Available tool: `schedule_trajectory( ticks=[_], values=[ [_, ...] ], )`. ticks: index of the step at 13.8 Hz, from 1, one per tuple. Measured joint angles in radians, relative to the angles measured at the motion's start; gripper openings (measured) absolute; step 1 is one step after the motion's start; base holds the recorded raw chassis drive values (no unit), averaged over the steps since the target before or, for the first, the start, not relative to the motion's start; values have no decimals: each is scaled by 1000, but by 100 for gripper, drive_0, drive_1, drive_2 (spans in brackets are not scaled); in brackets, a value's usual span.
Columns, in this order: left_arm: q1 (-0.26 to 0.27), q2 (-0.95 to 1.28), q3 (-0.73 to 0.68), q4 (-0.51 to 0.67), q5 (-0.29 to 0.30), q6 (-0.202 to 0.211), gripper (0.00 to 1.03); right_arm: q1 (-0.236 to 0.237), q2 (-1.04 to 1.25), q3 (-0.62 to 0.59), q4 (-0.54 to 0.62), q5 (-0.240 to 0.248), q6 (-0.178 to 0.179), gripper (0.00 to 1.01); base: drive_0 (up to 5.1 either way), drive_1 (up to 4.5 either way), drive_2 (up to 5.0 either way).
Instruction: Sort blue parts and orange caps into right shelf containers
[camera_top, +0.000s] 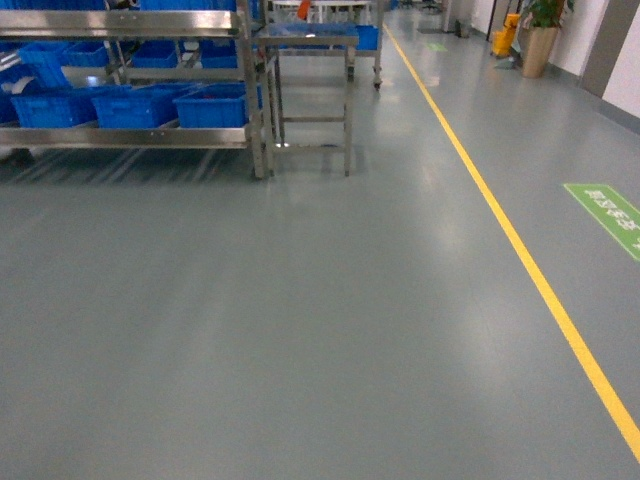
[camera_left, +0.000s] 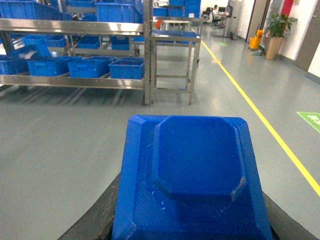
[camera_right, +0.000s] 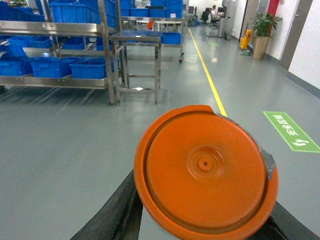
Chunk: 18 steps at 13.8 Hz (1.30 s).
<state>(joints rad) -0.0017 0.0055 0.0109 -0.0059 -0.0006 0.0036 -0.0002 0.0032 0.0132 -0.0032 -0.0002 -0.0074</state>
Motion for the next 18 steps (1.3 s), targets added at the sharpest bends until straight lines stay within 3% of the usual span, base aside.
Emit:
schedule_trajectory(
  ticks=[18],
  values=[
    [0, 0, 0, 2, 1, 0, 43, 0, 0, 0, -1, 0, 0, 45, 3, 422, -416]
  ],
)
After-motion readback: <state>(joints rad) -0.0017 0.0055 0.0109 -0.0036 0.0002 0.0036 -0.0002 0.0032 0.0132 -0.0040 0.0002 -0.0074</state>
